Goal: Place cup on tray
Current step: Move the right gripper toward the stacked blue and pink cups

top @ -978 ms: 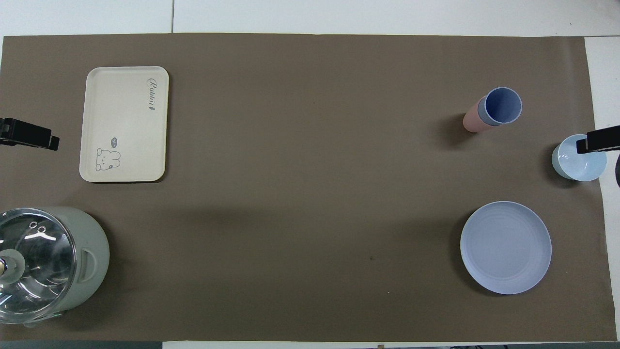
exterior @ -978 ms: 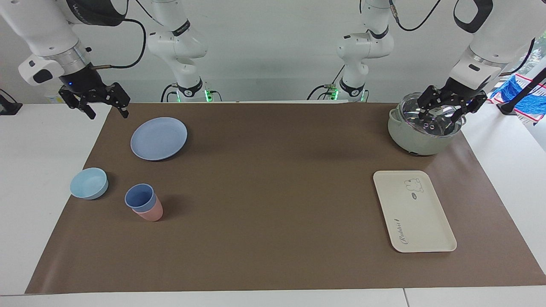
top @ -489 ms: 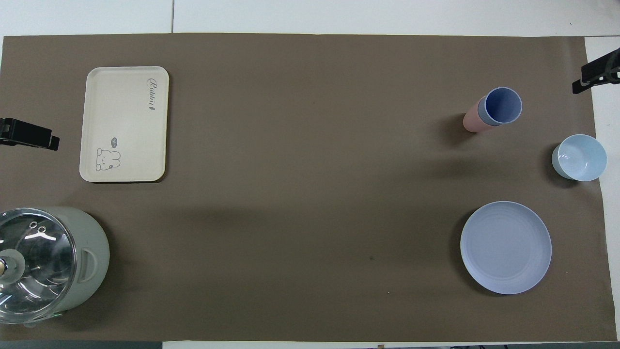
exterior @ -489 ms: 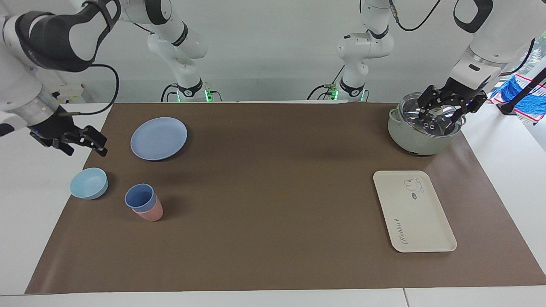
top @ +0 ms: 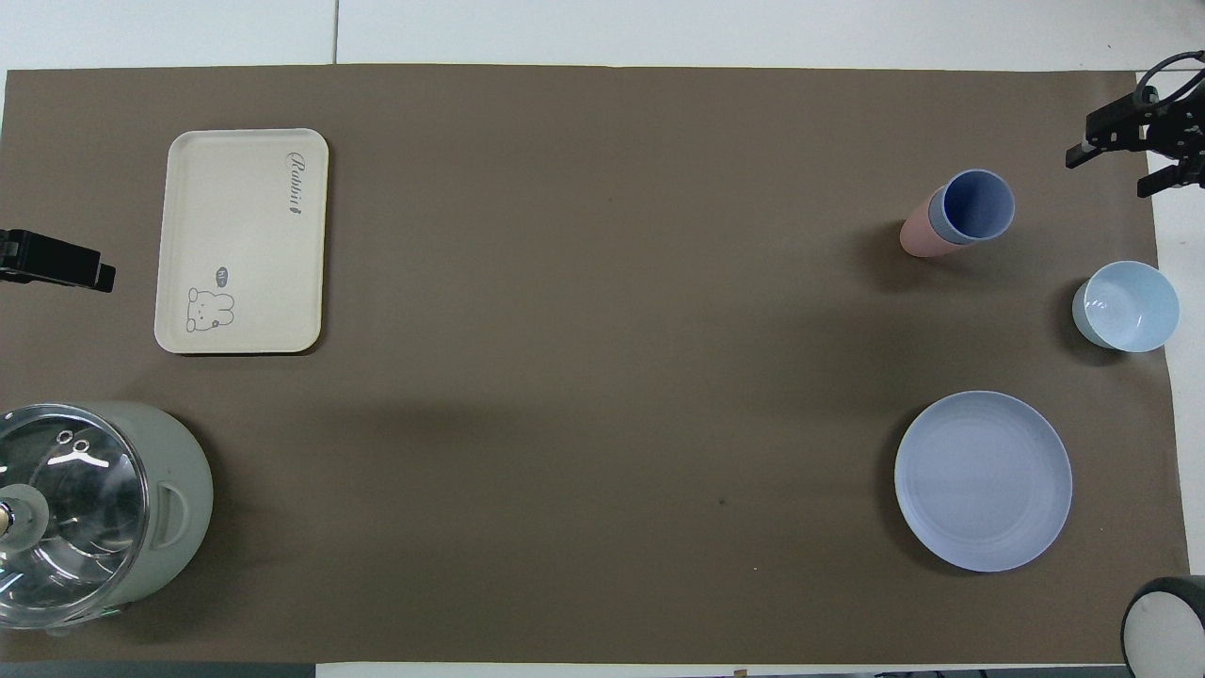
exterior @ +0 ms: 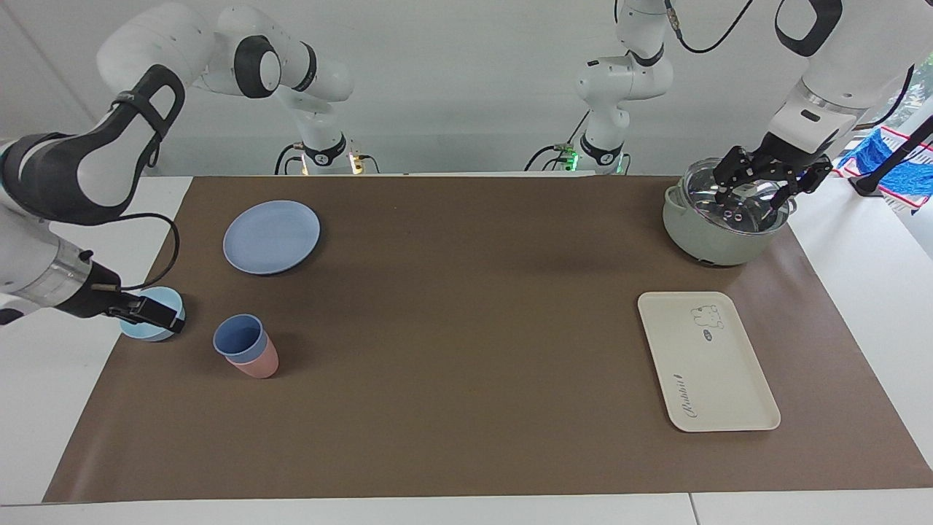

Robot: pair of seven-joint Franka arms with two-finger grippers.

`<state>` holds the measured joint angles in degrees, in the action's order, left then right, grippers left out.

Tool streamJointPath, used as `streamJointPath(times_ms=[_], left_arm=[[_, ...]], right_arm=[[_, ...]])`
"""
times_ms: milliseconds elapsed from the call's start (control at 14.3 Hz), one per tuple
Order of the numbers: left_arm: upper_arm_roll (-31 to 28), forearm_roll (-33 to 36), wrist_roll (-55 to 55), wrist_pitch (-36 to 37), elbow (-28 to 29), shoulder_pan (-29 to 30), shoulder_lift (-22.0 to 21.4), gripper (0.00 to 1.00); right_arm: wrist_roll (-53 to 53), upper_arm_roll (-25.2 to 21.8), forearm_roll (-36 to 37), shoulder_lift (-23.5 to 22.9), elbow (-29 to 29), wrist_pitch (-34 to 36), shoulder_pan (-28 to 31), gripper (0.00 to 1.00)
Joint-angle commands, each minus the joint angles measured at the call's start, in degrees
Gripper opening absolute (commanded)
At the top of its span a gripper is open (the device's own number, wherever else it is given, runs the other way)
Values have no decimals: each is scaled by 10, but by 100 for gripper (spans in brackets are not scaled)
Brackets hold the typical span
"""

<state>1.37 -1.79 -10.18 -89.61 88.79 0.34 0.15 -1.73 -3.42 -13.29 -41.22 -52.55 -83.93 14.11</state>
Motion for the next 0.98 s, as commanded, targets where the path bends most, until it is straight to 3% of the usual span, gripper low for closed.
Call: streamJointPath(times_ms=[0,279,559,908], left_arm=[[-1,7,7,-8,18,-1,-16,100],[-1,8,7,-8,18,-1,-16,100],[-1,7,7,-8,18,-1,-16,100],[-1,8,6,-8,18,-1,-16,100]], right_arm=[[-35,22,-16,-33,34,-10,14,100],[-70,25,-32,-54,33,-15,18,100],[-137,25,-60,-55,29,-82,20,100],[-222,25,-109,-53,-10,-99,10,100]])
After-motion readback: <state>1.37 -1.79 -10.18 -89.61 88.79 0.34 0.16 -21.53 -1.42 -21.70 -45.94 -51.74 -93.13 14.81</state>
